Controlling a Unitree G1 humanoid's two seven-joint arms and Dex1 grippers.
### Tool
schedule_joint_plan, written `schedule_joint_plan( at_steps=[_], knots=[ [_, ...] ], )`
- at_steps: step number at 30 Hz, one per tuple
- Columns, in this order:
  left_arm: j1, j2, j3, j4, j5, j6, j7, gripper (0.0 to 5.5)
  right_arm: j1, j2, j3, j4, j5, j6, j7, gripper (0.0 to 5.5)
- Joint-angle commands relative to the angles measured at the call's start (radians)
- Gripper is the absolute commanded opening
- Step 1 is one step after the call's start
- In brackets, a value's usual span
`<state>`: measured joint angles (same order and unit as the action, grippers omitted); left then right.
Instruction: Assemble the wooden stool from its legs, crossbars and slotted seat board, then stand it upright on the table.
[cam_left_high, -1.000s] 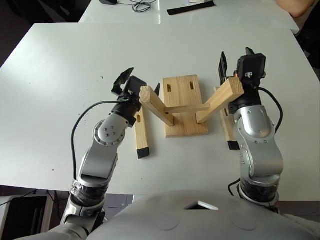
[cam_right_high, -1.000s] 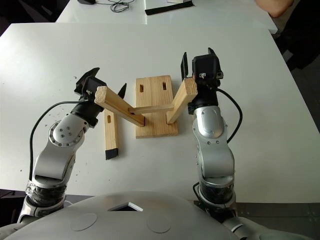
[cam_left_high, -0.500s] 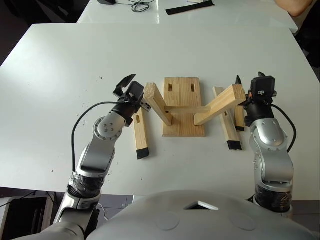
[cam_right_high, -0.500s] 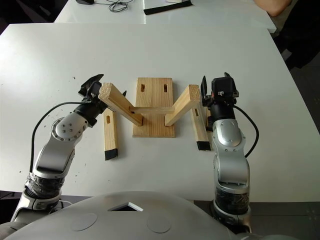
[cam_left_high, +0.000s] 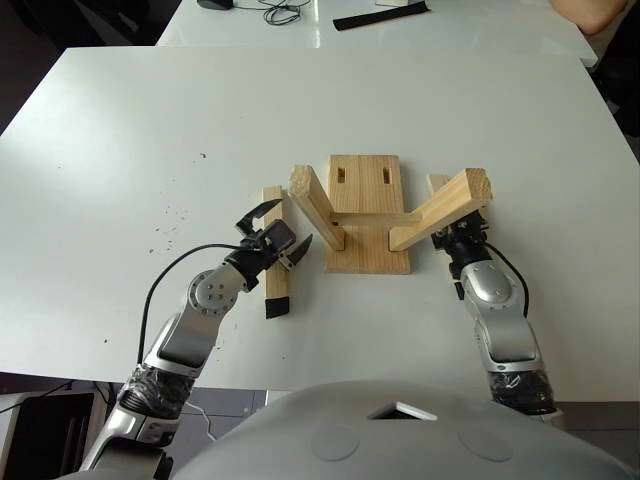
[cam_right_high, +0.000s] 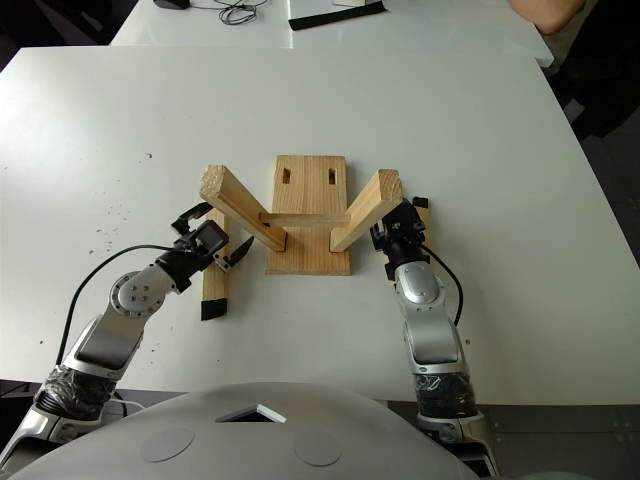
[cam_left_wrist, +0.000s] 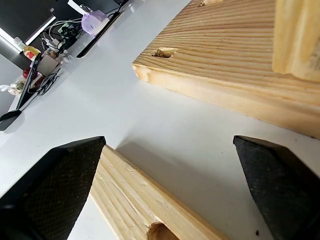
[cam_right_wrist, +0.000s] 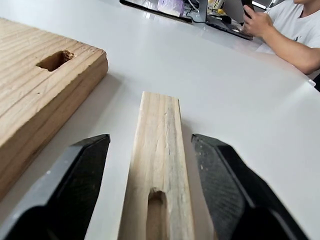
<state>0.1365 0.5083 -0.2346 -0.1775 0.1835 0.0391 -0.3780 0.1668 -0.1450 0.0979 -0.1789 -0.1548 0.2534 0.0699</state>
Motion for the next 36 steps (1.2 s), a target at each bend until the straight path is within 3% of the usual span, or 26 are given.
schedule_joint_plan(
  at_steps=[1,18,31,36],
  knots=[
    [0.006,0.062,0.038,0.087,0.04,-0.018,-0.01,4.76,0.071,-0.024,-0.022,0.048,0.007,-0.023,0.007,3.01],
    [-0.031,0.083,0.095,0.211,0.02,-0.055,-0.024,4.76,0.109,-0.1,-0.188,0.162,0.026,-0.126,-0.016,3.01],
    [-0.123,-0.04,0.057,0.054,-0.032,0.027,-0.056,4.76,0.101,-0.148,-0.141,-0.127,0.015,-0.051,0.078,3.01],
    [-0.233,-0.068,0.063,0.124,-0.017,0.019,-0.042,4.76,0.154,-0.237,-0.062,-0.27,0.027,0.028,0.238,3.01]
  ],
)
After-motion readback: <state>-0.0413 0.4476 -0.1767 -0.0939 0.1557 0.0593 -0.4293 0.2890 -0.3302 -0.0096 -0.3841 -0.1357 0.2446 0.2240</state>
